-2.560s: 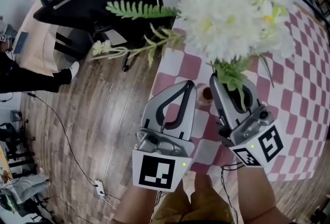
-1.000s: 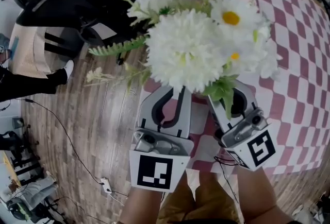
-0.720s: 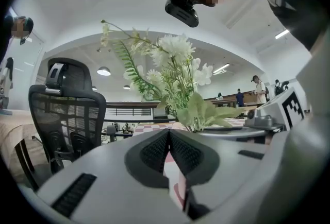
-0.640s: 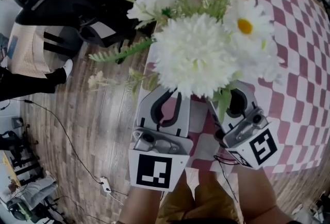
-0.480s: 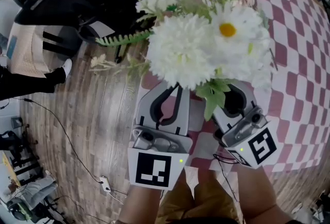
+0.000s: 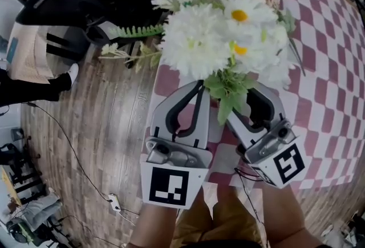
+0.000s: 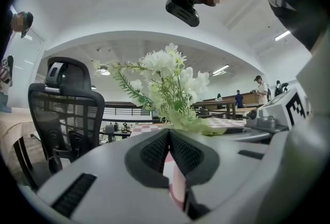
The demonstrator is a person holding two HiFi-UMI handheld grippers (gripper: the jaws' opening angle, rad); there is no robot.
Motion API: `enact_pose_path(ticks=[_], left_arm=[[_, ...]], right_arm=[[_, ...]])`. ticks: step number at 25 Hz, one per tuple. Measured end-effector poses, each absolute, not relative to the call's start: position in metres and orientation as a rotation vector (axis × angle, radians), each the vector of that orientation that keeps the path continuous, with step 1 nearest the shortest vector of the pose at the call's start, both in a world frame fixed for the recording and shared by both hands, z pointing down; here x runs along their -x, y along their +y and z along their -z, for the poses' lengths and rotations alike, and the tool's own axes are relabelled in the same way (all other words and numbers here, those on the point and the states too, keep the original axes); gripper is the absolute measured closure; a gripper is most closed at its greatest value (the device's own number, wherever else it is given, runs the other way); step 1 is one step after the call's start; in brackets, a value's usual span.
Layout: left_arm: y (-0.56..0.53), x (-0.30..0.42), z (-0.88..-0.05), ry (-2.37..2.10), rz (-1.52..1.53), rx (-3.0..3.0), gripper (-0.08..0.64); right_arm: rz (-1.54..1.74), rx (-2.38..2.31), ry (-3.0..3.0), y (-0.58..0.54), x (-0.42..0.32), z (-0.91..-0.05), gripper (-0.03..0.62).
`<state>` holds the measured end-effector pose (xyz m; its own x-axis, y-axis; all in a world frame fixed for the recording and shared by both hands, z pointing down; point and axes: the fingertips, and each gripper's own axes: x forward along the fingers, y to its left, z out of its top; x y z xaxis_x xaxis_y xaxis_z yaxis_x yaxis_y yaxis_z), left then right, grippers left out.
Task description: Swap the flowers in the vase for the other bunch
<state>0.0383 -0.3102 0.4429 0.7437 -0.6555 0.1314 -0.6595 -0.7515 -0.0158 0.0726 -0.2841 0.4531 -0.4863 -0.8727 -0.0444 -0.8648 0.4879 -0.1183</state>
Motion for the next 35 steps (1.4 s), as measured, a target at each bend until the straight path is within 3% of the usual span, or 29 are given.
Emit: enact_pose_path(ticks=[11,35], left_arm=[[-0.304,-0.032,-0.449,-1.116,-0.236,-2.877,0.552],[-0.277,-0.029,-0.396,-1.138,-0.217,-2.909,0.552]], right_arm=[[0.123,1.544,2.628,-0.279,-0.073,-0.451,0.36],[0.086,1.555,2.646,-0.24,-0.071,-0.405,0.359]])
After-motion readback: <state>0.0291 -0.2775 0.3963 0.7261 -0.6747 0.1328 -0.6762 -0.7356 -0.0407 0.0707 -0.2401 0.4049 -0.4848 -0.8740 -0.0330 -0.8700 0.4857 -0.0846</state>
